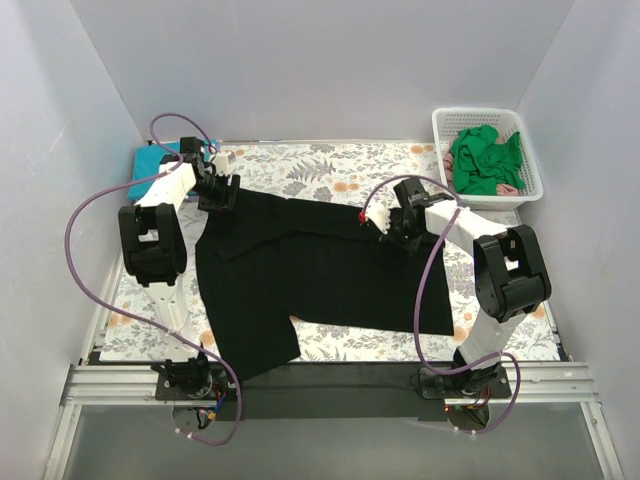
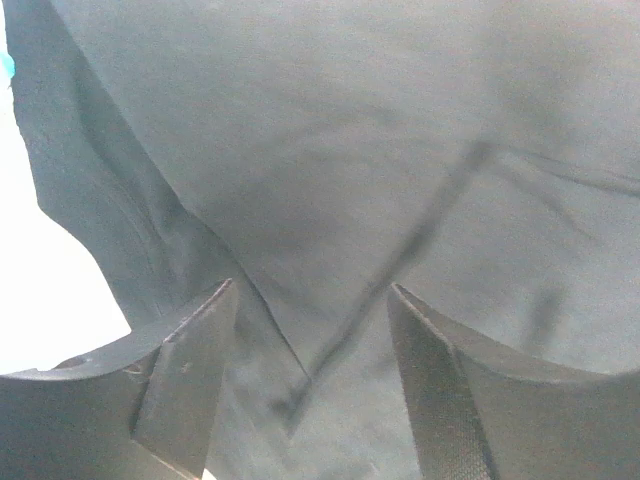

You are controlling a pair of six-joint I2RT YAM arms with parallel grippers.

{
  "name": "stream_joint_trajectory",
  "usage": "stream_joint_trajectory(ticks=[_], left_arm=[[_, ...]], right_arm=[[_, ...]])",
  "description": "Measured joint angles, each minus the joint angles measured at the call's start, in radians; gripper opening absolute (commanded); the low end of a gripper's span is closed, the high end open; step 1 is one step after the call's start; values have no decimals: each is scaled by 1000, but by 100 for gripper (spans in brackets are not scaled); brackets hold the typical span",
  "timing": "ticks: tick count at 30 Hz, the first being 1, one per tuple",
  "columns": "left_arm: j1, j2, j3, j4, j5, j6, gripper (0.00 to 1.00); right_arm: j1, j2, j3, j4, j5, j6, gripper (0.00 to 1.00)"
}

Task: Fold and stack the t-shirts
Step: Fold the tshirt

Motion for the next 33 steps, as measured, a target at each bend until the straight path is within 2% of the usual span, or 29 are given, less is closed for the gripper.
stream_joint_trajectory(ticks=[5,11,17,22,25,28,29,33], left_arm=[[1,-153,-13,-42,77,31,63],[21,-333,-187,-41,153,52,64],[50,-335,-325,-38,167,44,62],[66,-335,-370,-11,168,16,49],[72,-335,-386,6,172,0,47],[73,-335,-397,24,176,-17,47],[75,-335,-399,28,177,-23,47],[77,-335,-401,41,188,-44,48]], right_arm=[[14,1,171,-69,-69,71,45],[111,81,436,-73,-154,192,43],[231,319,734,-67,-226,330,38],[315,487,930,-51,-241,440,34],[356,543,980,-16,-238,504,36],[388,576,989,37,-227,562,44],[397,587,991,56,-221,582,51],[414,642,1006,145,-191,653,57]])
